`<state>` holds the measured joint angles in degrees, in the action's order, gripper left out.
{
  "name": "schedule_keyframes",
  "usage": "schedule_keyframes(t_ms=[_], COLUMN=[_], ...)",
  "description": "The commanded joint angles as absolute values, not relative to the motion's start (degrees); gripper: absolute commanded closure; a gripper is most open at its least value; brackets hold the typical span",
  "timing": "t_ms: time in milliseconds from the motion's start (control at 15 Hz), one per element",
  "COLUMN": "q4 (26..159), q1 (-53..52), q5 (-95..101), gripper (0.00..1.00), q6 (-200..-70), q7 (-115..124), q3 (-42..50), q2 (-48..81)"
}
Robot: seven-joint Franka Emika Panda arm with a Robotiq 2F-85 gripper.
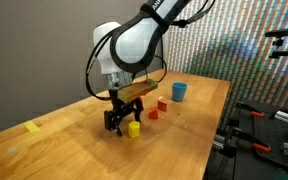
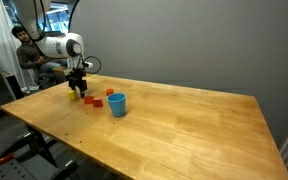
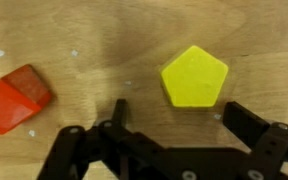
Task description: Put the yellow block inside the blue cup
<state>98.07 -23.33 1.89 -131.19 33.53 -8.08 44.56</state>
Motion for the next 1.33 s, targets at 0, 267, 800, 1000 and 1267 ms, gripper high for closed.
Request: schedule_keyframes(t_ms=[0,267,800,1000,1267], q4=[104.12,108.83,113.21,114.96,122.07], q1=[-25.54,-27.34,-28.29,-28.17,-27.88], q5=[0.56,2.06,1.81,2.17,4.16], gripper=[0.00,0.25,0.76,0.79,0.81], q6=[-134.91,-140.79,-140.40,-140.18,-142.43], q7=[35.93,38.82,41.60,42.66,49.13], q3=[-7.10,-5.67,-5.20,-4.95,-1.32], q2=[41.36,38.84,35.36,33.28,25.16])
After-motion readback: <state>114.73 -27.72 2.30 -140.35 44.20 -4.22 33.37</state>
